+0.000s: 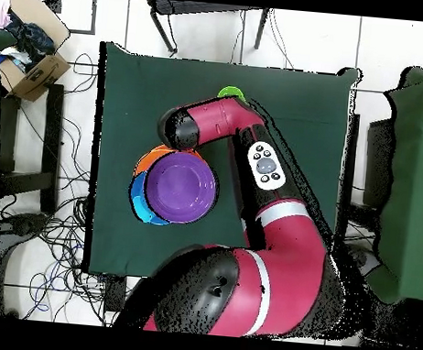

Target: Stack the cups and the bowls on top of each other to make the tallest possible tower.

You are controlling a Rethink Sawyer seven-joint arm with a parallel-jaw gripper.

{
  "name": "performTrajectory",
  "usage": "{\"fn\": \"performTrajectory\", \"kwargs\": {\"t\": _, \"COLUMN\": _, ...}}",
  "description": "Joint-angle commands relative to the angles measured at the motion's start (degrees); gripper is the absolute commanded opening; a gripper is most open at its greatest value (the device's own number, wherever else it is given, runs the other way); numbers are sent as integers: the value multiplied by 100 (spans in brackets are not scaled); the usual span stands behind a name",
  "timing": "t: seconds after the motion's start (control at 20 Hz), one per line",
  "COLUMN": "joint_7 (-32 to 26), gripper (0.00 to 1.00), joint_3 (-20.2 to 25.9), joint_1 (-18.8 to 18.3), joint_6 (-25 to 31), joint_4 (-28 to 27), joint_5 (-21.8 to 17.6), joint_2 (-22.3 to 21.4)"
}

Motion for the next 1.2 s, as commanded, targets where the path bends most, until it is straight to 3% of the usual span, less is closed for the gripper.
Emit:
{"fn": "performTrajectory", "kwargs": {"t": 0.05, "joint_7": -869, "gripper": 0, "joint_3": 48, "joint_1": 7, "joint_6": -124, "joint_4": 77, "joint_5": -308, "joint_2": -68}}
{"fn": "performTrajectory", "kwargs": {"t": 0.4, "joint_7": -981, "gripper": 0, "joint_3": 56, "joint_1": 32, "joint_6": 67, "joint_4": 36, "joint_5": -277, "joint_2": -124}}
{"fn": "performTrajectory", "kwargs": {"t": 0.75, "joint_7": -856, "gripper": 0, "joint_3": -37, "joint_1": 46, "joint_6": 170, "joint_4": 202, "joint_5": -225, "joint_2": -462}}
{"fn": "performTrajectory", "kwargs": {"t": 1.2, "joint_7": -1100, "gripper": 0, "joint_3": 112, "joint_1": -141, "joint_6": 634, "joint_4": 782, "joint_5": 151, "joint_2": -1327}}
